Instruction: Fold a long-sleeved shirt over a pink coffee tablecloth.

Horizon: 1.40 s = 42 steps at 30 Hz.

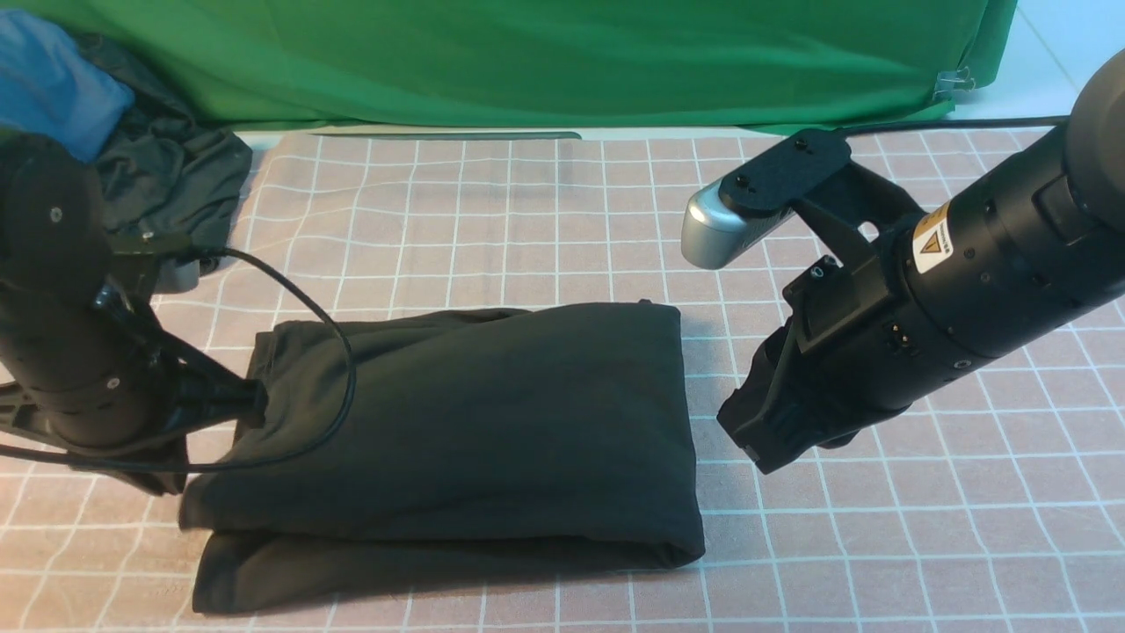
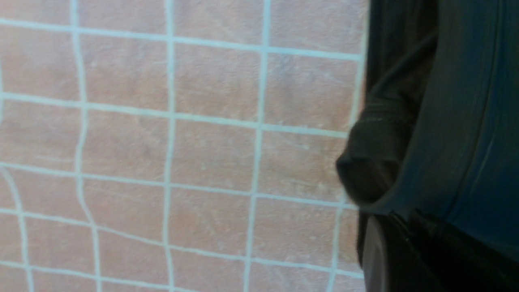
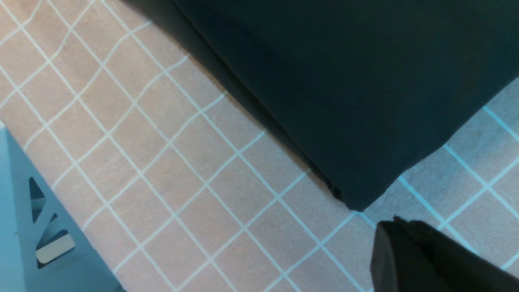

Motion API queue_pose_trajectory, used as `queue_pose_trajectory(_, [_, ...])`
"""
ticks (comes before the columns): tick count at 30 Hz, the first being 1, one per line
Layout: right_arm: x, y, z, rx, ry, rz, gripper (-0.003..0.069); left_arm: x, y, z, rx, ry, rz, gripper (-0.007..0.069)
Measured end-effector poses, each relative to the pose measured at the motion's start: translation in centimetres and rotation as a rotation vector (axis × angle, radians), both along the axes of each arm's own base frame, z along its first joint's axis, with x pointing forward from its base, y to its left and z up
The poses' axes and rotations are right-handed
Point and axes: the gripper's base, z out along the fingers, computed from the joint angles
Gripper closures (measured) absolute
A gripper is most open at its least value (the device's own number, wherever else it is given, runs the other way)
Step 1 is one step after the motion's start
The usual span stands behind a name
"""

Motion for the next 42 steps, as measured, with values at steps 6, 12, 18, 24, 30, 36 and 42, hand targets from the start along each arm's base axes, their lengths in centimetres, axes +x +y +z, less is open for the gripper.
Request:
queue_pose_trajectory(6, [0.0, 0.1, 0.0, 0.009, 0.002, -0.003, 0.0614, 0.6, 0.2, 1.3, 0.018, -0.040, 0.058, 0.0398])
queue_pose_trajectory(12, [0.1, 0.3, 0.2, 0.040, -0.010, -0.016, 0.0614, 2.6, -2.8, 3.1, -0.285, -0.214, 0.077, 0.0361])
queue_pose_trajectory(18, [0.4, 0.5, 0.4, 0.074, -0.038, -0.034, 0.0614, 3.1, -6.0, 1.2, -0.339, -0.149, 0.012, 0.0450])
queue_pose_trajectory(24, [0.6, 0.6, -0.1, 0.062, -0.017, -0.031, 0.0614, 2.1, -4.8, -3.4, -0.206, -0.003, 0.060, 0.0562])
queue_pose_trajectory(30, [0.7, 0.7, -0.2, 0.055, -0.015, -0.023, 0.0614, -0.4, -4.3, -7.1, -0.188, 0.055, 0.104, 0.0597])
queue_pose_trajectory(36, [0.7, 0.7, -0.2, 0.052, -0.021, -0.012, 0.0614, -1.2, -4.0, -6.4, -0.186, 0.036, 0.104, 0.0597])
queue_pose_trajectory(42, [0.7, 0.7, -0.2, 0.054, -0.024, -0.012, 0.0614, -1.3, -4.2, -1.1, -0.277, -0.189, 0.117, 0.0597])
